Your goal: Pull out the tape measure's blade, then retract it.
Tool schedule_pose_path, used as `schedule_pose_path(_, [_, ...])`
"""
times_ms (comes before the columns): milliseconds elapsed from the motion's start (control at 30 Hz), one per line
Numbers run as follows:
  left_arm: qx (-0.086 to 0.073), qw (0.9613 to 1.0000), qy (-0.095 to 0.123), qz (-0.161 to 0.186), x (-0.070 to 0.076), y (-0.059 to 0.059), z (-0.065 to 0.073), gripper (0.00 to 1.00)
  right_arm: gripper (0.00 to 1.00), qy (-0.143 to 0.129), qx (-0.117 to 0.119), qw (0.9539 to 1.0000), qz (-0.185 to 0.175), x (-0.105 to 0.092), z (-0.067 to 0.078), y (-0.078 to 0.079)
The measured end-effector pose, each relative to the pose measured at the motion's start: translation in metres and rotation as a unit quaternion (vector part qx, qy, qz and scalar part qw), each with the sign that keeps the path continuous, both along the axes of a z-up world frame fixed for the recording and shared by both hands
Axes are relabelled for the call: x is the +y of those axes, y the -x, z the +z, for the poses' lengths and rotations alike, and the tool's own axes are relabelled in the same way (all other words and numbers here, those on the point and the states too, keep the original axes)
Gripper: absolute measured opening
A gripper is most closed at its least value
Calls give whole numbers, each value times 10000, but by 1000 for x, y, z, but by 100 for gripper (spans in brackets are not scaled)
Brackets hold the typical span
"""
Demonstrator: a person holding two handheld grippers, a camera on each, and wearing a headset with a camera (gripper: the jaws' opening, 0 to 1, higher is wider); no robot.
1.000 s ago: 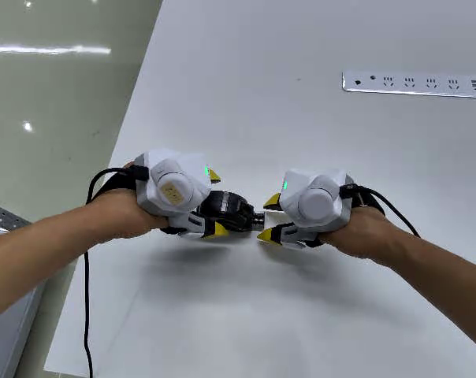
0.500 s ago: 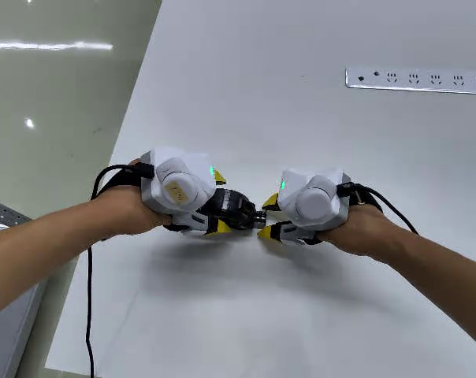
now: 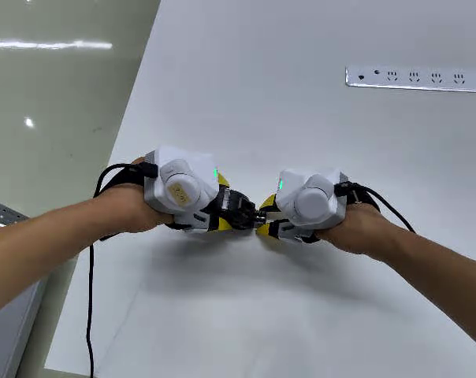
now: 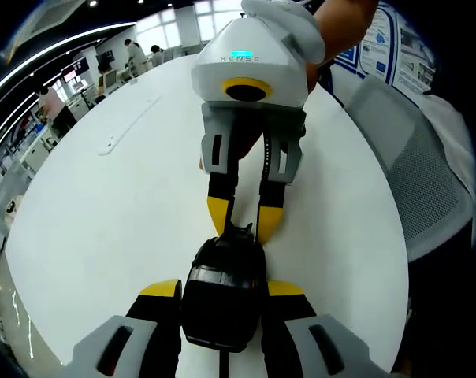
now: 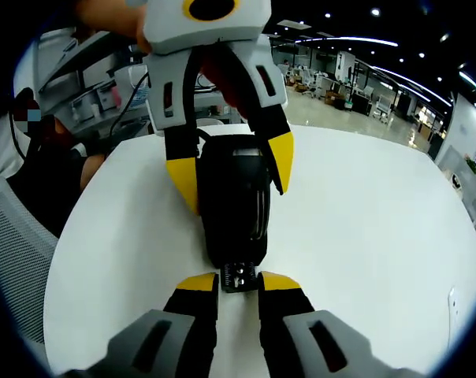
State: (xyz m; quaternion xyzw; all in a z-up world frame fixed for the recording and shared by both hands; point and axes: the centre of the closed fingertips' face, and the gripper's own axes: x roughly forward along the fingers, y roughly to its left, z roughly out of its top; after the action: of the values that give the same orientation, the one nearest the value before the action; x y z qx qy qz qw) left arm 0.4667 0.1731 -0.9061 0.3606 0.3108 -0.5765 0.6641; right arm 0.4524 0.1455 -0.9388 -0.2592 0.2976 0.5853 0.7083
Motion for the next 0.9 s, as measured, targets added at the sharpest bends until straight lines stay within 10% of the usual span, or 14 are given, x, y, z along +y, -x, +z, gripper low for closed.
schedule_pose_path(900, [18, 9998, -148, -90, 0, 1, 0, 34, 15, -50, -71, 9999, 76, 0, 0, -1])
